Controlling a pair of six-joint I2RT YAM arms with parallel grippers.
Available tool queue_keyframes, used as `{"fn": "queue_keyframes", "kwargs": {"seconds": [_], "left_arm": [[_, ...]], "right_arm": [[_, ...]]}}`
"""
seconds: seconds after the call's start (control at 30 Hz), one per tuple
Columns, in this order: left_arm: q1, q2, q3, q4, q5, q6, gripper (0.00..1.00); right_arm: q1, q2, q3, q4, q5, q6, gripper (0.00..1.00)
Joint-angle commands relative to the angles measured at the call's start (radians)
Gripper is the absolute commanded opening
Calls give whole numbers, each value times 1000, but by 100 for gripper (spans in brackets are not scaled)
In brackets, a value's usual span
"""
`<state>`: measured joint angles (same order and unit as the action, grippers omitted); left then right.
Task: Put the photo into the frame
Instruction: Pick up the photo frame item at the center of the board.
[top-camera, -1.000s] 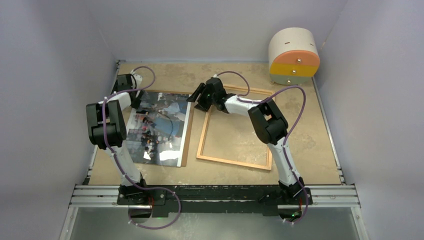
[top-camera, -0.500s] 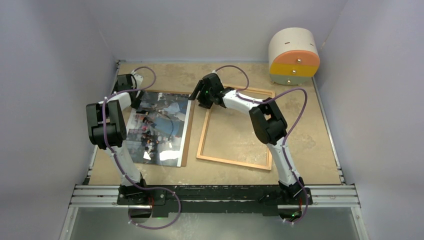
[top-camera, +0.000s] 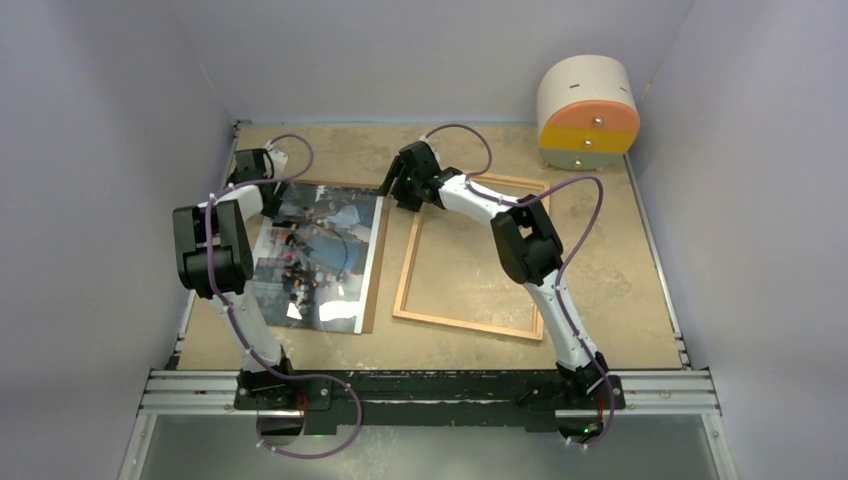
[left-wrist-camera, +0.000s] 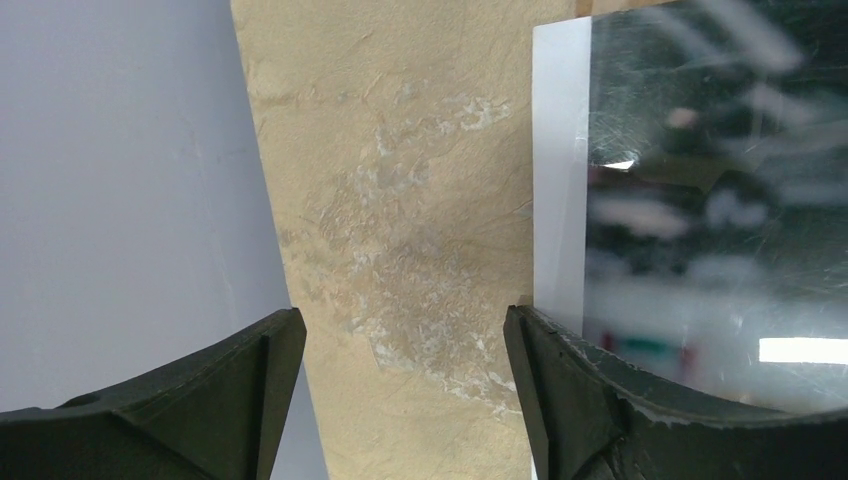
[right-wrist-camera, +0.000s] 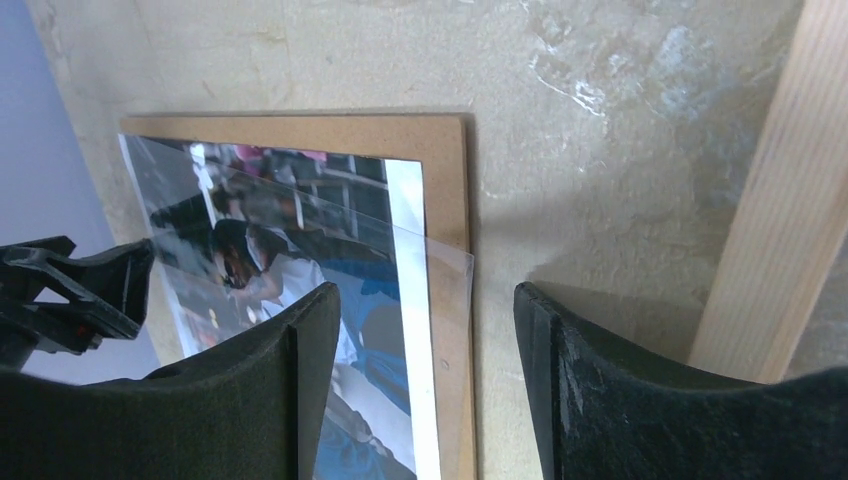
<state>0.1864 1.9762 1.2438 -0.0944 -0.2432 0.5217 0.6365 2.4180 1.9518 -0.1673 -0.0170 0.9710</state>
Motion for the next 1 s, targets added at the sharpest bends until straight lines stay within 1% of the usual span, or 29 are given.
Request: {"fn": "queue_keyframes", "kwargs": {"seconds": [0.0, 0.17, 0.33, 0.5, 0.7, 0.97], "left_arm": [[-22, 91, -62, -177, 128, 1, 76], [-23, 93, -63, -181, 137, 12, 73], [-22, 99, -59, -187, 146, 19, 71], [-22, 102, -61, -189, 145, 24, 70], [-22, 106, -64, -189, 147, 26, 69], [-24, 111, -62, -194, 148, 29, 68]], "right_arm": [[2, 49, 16, -13, 33, -4, 67], [2, 55, 4, 33, 20, 23, 66], [0, 46, -30, 119, -69, 76, 64], [0, 7, -88, 207, -126, 123, 62], [0, -43, -112, 243, -88, 115, 61], [11, -76, -104, 248, -60, 59, 59]]}}
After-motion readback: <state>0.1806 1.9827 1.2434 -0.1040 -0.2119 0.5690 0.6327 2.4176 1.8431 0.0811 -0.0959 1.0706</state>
